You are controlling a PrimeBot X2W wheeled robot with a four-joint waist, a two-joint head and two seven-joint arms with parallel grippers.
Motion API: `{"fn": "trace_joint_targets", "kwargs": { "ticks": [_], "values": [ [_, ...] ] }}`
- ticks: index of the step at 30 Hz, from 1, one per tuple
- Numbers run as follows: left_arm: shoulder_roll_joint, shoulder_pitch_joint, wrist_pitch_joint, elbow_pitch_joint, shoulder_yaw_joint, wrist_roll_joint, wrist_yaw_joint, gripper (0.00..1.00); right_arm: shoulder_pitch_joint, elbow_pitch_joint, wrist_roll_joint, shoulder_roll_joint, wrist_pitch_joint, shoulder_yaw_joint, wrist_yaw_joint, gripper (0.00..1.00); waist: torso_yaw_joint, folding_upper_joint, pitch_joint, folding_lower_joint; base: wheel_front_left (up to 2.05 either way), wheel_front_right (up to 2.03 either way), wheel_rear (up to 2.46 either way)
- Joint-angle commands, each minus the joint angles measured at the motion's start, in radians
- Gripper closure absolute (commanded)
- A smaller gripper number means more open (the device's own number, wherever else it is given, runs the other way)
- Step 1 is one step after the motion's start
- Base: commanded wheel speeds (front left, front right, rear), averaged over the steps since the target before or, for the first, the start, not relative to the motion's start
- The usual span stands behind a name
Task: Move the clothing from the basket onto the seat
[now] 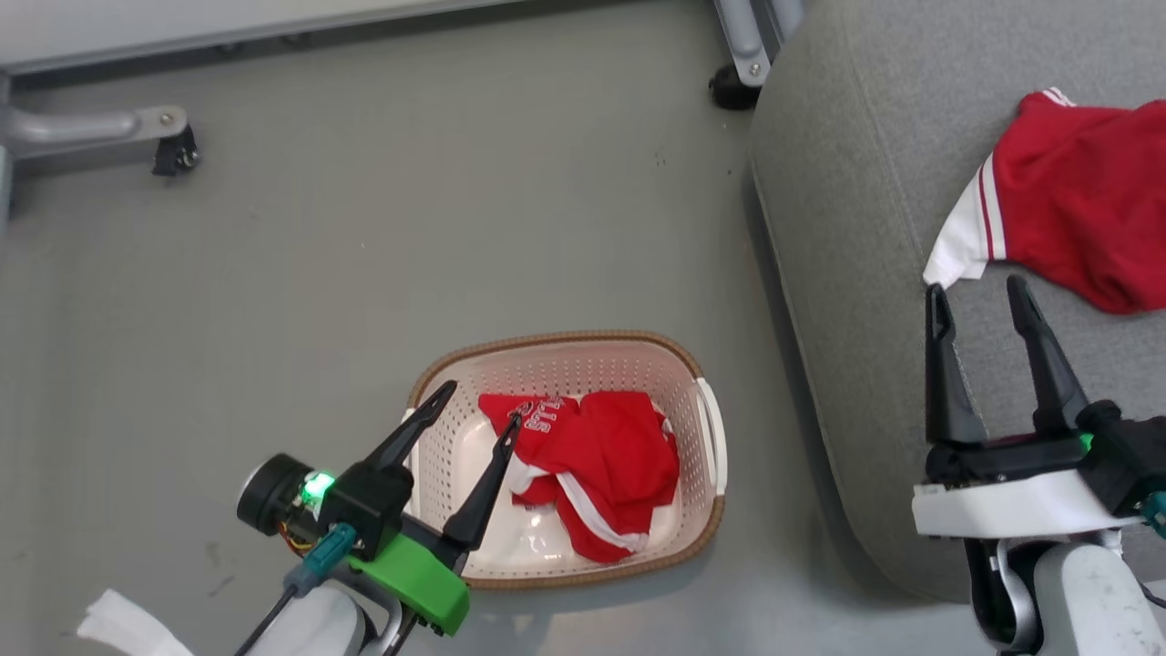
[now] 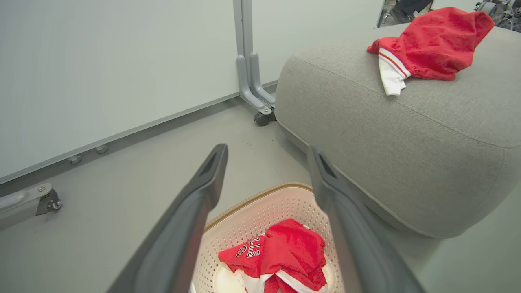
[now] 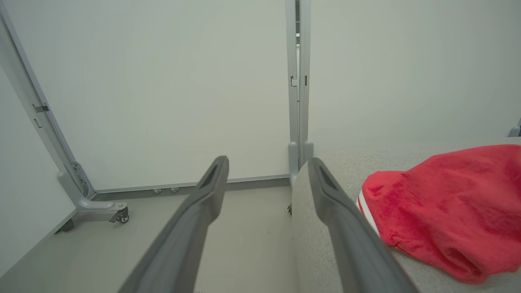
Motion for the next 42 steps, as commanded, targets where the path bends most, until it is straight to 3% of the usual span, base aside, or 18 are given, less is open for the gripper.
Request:
{"fn": "trace_joint_targets", "kwargs": {
  "ticks": [1,10,16,29,42],
  "values": [
    [0.029,-0.051,0.000,0.019,-0.024,-0.010,-0.003,0.00,-0.029,-0.014,0.008,-0.003,-0.001,-0.007,-0.002,0.00,-0.070,0.0000,0.176,-0.0001,0.00,0.00,0.00],
    [0.153,-0.288,0.000,0.137,-0.268,-0.024,-0.003,0.00,-0.112,-0.088,0.039,-0.002,-0.001,-0.014,-0.002,0.00,-0.123,0.0000,0.397,-0.0001,0.00,0.00,0.00],
    [0.200,-0.404,0.000,0.194,-0.390,-0.019,-0.003,0.00,-0.155,-0.133,0.062,-0.002,-0.001,-0.017,-0.002,0.00,-0.143,0.0000,0.500,-0.0001,0.00,0.00,0.00],
    [0.280,-0.575,0.000,0.268,-0.511,0.069,-0.003,0.00,-0.232,-0.223,0.118,-0.002,0.000,0.005,-0.002,0.00,-0.189,0.0000,0.712,-0.0001,0.00,0.00,0.00],
    [0.308,-0.653,0.000,0.347,-0.487,0.201,0.000,0.00,-0.201,-0.251,0.174,-0.002,0.000,0.045,-0.002,0.00,-0.264,0.0000,0.786,-0.0001,0.00,0.00,0.00]
  ]
}}
